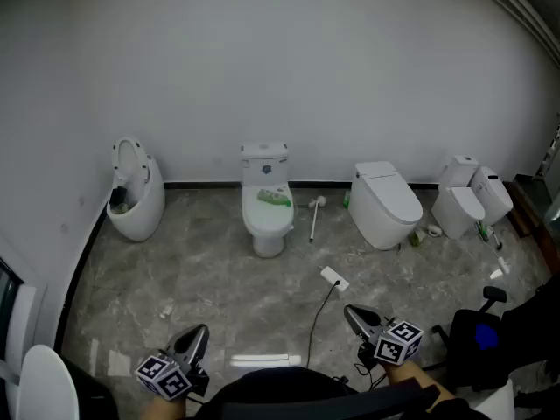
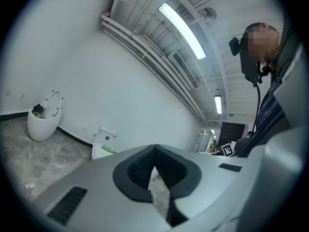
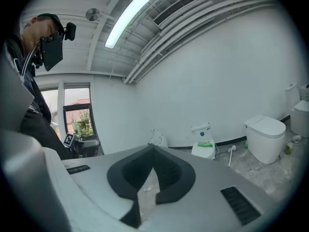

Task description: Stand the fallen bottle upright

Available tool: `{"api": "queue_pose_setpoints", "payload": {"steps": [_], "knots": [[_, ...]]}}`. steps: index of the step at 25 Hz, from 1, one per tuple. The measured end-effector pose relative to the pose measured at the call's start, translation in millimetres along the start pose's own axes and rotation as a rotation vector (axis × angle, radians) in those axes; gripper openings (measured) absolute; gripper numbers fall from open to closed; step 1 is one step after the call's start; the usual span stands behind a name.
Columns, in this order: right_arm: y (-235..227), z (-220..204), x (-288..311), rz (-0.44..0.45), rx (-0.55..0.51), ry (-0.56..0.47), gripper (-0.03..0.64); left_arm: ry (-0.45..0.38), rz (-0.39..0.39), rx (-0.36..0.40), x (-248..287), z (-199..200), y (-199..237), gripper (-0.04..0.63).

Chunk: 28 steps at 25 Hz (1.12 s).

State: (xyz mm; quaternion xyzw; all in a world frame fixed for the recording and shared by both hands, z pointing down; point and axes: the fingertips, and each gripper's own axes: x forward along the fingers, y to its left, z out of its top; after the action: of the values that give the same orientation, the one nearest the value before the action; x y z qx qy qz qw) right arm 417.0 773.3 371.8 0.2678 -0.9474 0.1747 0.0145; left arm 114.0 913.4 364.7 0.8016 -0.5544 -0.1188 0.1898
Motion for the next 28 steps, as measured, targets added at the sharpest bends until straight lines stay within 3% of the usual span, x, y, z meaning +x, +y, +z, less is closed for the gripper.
{"api": "queue_pose_setpoints", "payload": {"steps": [10, 20, 28], "knots": [[14.7, 4.6, 36.6, -0.006, -0.008, 0.001, 0.015, -0.010, -0.003, -0.006, -13.7, 10.7, 39.3, 0.021], [87.9, -1.6, 115.6, -0.039, -0.024, -0.006, 0.015, -0.012, -0.007, -0.018, -78.4, 53.1, 129.5, 0.021], [109.3, -12.2, 170.8, -0.040, -0.021, 0.009, 0.015, 0.005, -0.007, -0.033, -90.5, 65.1, 190.7, 0.021]]}}
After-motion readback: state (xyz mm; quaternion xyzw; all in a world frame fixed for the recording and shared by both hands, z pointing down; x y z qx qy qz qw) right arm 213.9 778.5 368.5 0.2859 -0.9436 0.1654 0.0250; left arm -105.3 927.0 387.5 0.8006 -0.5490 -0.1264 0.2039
